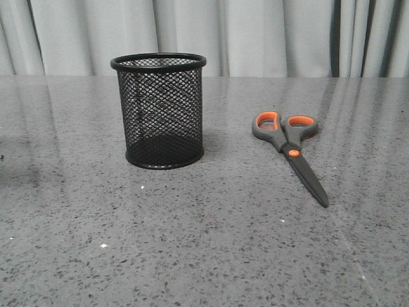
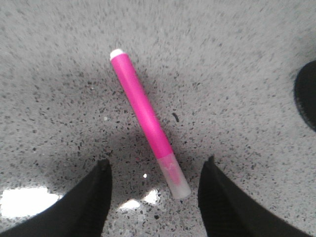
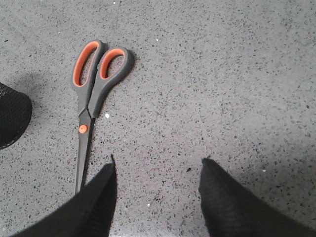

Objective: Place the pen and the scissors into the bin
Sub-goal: 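Align the open left gripper over the pink marker and close on it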

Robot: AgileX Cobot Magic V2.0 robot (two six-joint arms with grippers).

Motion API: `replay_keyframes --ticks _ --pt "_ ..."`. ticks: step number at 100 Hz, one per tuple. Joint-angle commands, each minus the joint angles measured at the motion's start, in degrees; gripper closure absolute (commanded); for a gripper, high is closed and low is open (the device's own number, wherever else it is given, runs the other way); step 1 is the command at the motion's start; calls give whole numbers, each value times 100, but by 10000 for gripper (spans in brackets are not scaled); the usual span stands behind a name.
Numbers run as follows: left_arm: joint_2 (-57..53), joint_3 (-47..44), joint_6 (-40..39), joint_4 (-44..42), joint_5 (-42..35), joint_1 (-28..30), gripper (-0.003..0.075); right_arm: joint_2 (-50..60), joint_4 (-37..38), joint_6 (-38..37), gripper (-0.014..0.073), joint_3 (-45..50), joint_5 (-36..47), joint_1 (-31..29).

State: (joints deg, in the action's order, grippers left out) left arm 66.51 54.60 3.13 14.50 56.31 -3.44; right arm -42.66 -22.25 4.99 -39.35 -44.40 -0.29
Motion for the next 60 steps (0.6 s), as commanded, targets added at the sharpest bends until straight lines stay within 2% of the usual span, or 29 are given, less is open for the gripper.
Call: replay_keyframes --ticks 1,22,35,60 --pt "344 422 0 138 49 14 354 -27 -42 122 250 -191 264 -36" --pt "1089 862 0 147 220 2 354 -27 -42 145 250 -191 264 -36" --pt "1385 985 0 102 214 -218 354 -27 -42 178 250 -191 273 -36" --pt "1716 995 -313 -616 104 -525 354 -27 -42 178 250 -191 273 -36"
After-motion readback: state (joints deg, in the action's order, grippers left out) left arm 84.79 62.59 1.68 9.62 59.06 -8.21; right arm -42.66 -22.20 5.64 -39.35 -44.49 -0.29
